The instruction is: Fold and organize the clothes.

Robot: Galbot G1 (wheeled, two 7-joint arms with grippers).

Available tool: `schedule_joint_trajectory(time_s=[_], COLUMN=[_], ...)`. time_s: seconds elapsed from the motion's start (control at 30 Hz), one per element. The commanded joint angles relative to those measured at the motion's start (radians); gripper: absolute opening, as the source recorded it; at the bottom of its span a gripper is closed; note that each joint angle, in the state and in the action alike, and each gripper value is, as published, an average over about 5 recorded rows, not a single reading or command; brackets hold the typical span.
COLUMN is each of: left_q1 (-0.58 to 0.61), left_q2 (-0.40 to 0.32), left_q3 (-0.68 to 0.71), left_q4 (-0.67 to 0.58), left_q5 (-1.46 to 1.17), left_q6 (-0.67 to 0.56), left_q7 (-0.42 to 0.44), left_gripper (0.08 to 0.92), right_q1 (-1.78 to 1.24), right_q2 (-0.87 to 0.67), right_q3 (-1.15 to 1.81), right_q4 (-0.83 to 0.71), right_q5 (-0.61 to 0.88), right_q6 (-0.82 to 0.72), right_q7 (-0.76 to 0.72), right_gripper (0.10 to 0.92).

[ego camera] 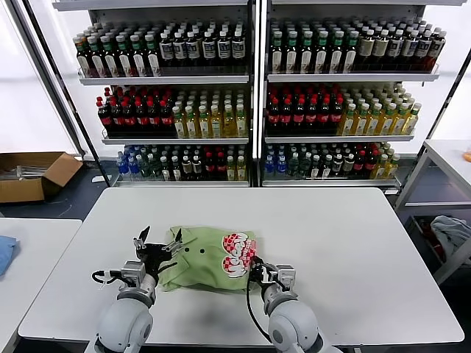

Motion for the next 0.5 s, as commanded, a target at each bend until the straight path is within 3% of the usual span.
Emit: schedule_joint_trajectory(time_s=[0.03,0.23,0.5], left_q1=[0.002,-0.003,0.022], left_q2=[-0.017,-0.051,-0.062], left_q3=[0.004,0.024,0.026], left_q4=[-0.005,-0.011,-0.034], left_q5=[0.000,0.005,0.008], left_q6=[0.000,0.000,0.000], left_q7=[-0.002,-0.005,-0.005], left_gripper=[0.823,0.823,0.823], right_q1=[-0.037,-0.028,-0.034], right_q2=[-0.186,-0.280,-0.267], right_q3=[0.121,0.225,0.255], right_q4=[0.100,0.045,-0.030], right_q5=[0.026,-0.050,-0.372], right_q6=[0.000,0.000,0.000], right_q7=[-0.007,-0.053,-0.200], right_gripper=[0.106,0.106,0.108])
